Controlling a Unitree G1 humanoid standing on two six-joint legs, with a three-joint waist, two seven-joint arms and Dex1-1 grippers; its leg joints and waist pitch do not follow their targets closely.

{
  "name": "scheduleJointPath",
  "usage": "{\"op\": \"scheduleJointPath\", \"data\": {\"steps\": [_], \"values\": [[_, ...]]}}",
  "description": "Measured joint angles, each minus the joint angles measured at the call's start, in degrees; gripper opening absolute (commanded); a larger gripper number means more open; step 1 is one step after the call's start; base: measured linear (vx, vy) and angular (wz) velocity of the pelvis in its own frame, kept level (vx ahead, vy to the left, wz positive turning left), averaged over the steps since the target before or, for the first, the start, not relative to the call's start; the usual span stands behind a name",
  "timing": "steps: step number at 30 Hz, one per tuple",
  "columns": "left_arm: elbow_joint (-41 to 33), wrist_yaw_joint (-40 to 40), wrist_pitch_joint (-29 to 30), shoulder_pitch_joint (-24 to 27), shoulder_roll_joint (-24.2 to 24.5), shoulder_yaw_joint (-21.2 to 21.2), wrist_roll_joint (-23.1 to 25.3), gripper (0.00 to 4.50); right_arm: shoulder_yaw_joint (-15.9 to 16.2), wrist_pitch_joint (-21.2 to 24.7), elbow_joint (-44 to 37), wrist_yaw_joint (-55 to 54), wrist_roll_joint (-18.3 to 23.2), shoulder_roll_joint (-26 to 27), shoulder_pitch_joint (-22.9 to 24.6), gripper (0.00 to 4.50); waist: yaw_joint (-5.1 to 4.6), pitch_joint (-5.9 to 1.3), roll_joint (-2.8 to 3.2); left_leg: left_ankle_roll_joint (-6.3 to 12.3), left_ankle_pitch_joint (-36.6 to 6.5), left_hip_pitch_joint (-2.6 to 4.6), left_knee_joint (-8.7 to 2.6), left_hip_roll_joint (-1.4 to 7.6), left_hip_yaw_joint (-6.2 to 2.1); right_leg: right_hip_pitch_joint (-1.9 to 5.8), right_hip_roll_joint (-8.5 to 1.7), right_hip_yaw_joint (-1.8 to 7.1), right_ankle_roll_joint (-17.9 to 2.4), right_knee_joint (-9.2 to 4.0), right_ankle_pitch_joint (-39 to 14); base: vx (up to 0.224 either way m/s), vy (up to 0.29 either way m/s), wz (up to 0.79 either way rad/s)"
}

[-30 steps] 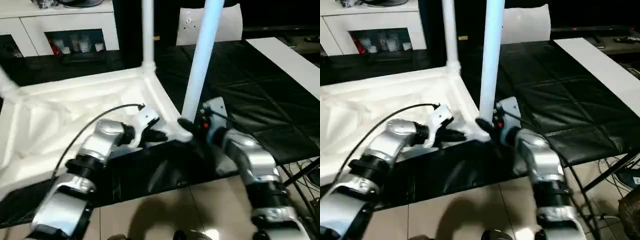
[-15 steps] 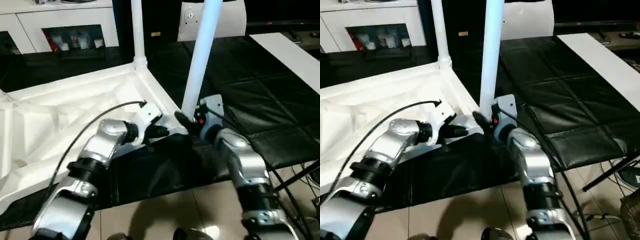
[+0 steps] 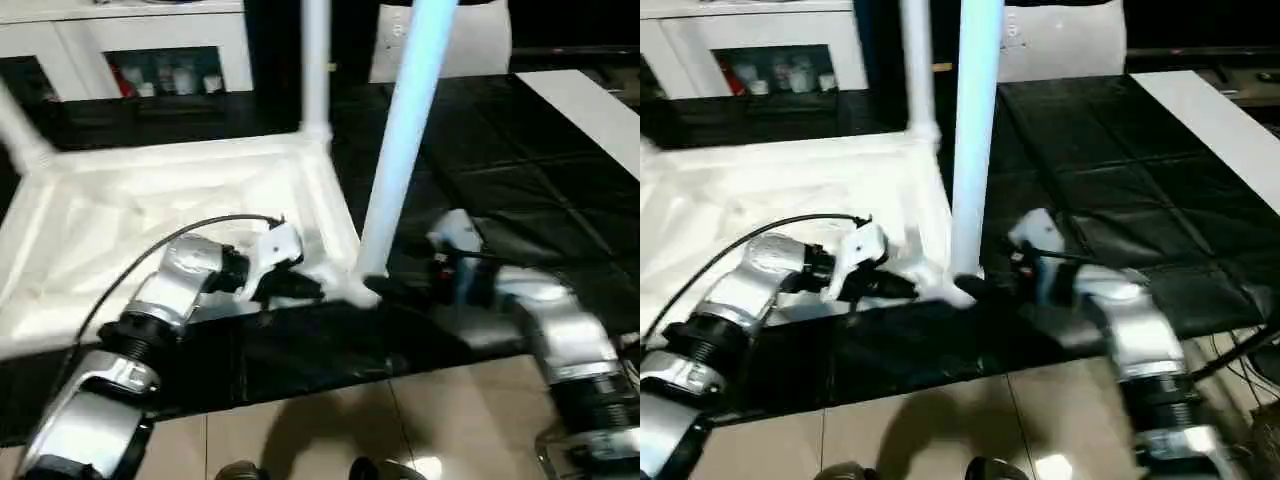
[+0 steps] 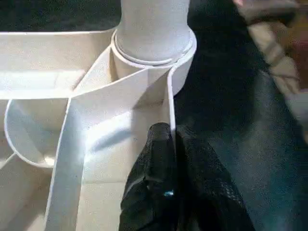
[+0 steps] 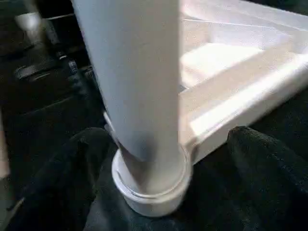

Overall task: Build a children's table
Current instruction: Rotate leg to tighten

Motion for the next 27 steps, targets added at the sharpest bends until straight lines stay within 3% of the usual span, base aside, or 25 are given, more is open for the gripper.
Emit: {"op": "scheduleJointPath", "data": {"steps": [3, 7, 11, 19, 27], "values": [[0.8, -2.8, -1.6, -0.6, 0.3, -1.0, 0.0, 0.00, 1.0, -1.2, 0.8, 5.0, 0.8, -1.1, -0.6, 4.31, 0.89, -0.01, 0.01, 0.00, 0.0, 0.00, 0.02, 0.01, 0.00, 0.00, 0.00, 0.00, 0.0, 0.02, 0.0, 0.000, 0.000, 0.00], [2.1, -5.5, -3.3, -1.7, 0.4, -2.1, 0.3, 0.00, 2.3, -1.7, 2.1, 10.0, 1.4, -2.5, -1.3, 3.94, 1.59, -0.03, -0.02, 0.02, 0.0, -0.02, 0.09, 0.01, 0.00, 0.00, -0.02, 0.00, 0.0, 0.03, 0.0, 0.000, 0.000, 0.00], [3.0, -7.4, -4.2, -2.0, 0.4, -2.3, 0.3, 0.00, 3.5, -2.6, 3.9, 13.5, 1.8, -2.7, -2.6, 3.58, 1.62, -0.04, -0.04, 0.03, 0.0, -0.03, 0.13, 0.01, 0.01, 0.00, -0.03, 0.00, 0.0, 0.08, 0.0, 0.000, 0.000, 0.00], [3.0, -8.0, -5.5, -2.1, -0.2, -3.2, 0.3, 0.00, 5.3, -4.3, 5.9, 16.1, 1.9, -2.4, -3.4, 2.86, 2.62, -0.09, -0.13, 0.02, 0.0, -0.03, 0.17, 0.02, 0.02, 0.01, -0.04, -0.01, 0.0, 0.10, 0.0, 0.000, 0.000, 0.00], [3.2, -8.0, -5.8, -2.1, -0.3, -3.2, 0.4, 0.00, 5.5, -5.4, 7.2, 17.7, 1.9, -2.3, -4.5, 2.18, 2.72, -0.12, -0.17, 0.03, 0.0, -0.05, 0.20, 0.02, 0.02, 0.01, -0.05, -0.01, 0.0, 0.14, 0.0, 0.000, 0.000, 0.00]]}}
